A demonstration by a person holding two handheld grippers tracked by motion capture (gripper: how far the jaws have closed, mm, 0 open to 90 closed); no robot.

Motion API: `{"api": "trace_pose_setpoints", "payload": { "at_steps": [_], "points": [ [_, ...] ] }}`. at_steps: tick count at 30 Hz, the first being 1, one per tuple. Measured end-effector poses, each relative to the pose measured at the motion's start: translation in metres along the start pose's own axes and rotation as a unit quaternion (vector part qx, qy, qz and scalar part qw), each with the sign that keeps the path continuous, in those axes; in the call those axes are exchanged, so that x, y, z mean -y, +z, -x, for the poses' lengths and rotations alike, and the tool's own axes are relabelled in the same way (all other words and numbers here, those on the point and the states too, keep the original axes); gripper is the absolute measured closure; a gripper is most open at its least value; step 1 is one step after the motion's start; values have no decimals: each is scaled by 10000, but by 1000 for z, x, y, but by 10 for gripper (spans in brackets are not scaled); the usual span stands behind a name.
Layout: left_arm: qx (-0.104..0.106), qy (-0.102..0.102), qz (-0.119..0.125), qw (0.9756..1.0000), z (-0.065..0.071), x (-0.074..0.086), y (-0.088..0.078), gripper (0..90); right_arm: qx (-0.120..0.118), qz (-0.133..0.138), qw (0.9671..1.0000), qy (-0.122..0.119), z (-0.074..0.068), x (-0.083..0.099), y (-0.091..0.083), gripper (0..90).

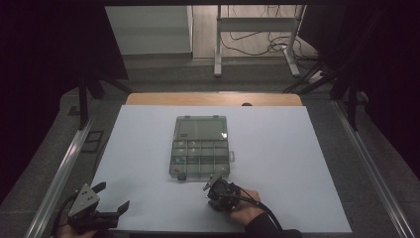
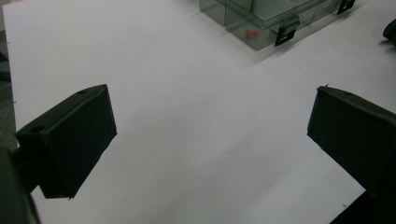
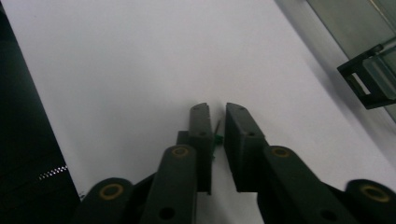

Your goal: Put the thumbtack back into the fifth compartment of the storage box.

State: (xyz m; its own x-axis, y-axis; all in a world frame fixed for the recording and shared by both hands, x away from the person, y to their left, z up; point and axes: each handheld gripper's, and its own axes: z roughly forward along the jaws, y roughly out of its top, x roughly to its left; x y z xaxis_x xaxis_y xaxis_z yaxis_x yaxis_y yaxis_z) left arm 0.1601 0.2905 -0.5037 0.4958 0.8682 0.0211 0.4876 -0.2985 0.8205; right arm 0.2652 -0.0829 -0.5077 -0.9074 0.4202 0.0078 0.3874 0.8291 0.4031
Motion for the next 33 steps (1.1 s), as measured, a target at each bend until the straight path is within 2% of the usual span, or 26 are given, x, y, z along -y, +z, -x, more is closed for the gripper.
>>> {"api": "trace_pose_setpoints", "payload": {
  "at_steps": [7,16,21,33],
  "points": [
    [7,0,2,10000,0,0,0,16,4,21,10000,6,0,0,-1,825],
    [16,44,-28,10000,1,0,1,16,68,424,9989,181,6,-1,-11,825],
    [17,57,-40,10000,1,0,1,16,90,665,9976,194,8,-3,-17,825],
    [12,74,-59,10000,1,-1,1,17,16,1022,9941,359,15,-9,-26,824]
  ]
}}
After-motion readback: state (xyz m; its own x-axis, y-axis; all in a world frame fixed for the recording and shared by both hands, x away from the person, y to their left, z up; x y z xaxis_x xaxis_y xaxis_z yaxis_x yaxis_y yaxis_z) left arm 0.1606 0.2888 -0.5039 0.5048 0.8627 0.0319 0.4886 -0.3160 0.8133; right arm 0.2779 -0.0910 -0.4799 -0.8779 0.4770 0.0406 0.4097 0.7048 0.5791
